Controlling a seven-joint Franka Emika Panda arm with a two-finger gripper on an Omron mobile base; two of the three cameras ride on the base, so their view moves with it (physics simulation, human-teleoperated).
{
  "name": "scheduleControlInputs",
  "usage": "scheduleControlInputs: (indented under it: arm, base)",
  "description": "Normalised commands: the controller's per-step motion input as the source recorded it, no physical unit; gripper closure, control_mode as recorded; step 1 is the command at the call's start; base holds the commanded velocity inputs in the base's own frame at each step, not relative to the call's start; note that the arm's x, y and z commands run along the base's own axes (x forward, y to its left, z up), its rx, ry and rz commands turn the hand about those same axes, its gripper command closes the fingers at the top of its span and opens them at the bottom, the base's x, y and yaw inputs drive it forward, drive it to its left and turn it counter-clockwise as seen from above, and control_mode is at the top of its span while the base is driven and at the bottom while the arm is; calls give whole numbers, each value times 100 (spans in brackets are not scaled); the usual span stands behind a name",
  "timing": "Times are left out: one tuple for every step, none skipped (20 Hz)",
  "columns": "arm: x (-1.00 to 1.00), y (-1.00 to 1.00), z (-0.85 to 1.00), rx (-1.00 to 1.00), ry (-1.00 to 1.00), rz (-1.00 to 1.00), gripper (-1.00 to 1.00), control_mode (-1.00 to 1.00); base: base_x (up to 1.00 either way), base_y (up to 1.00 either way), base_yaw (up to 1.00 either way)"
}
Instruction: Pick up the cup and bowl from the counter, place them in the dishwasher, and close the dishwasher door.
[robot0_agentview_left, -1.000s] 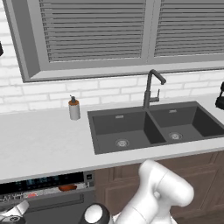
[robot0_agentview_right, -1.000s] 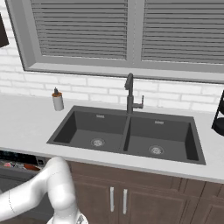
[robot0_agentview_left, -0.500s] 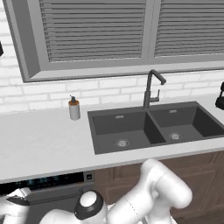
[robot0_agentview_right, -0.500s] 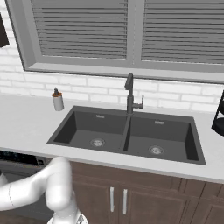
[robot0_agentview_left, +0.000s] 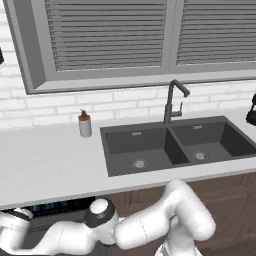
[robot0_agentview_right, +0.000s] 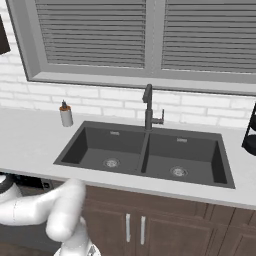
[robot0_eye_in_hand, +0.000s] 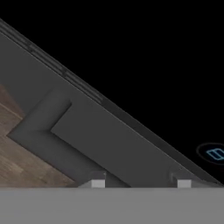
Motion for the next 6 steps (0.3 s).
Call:
scheduleControlInputs:
  arm:
    - [-30,0,-100,-4,0,-4,-100,-100]
    - [-44,0,-100,-2,0,-1,-100,-100]
    - [-49,0,-70,0,-4,0,-100,-100]
    - [-57,-1,-69,0,-15,-1,-100,-100]
    - [-52,-8,-65,0,-28,-3,-100,-100]
    - [-45,-12,-64,0,-33,-3,-100,-100]
  base:
    - [0,0,0]
    - [0,0,0]
    - [0,0,0]
    - [0,0,0]
    - [0,0,0]
    - [0,0,0]
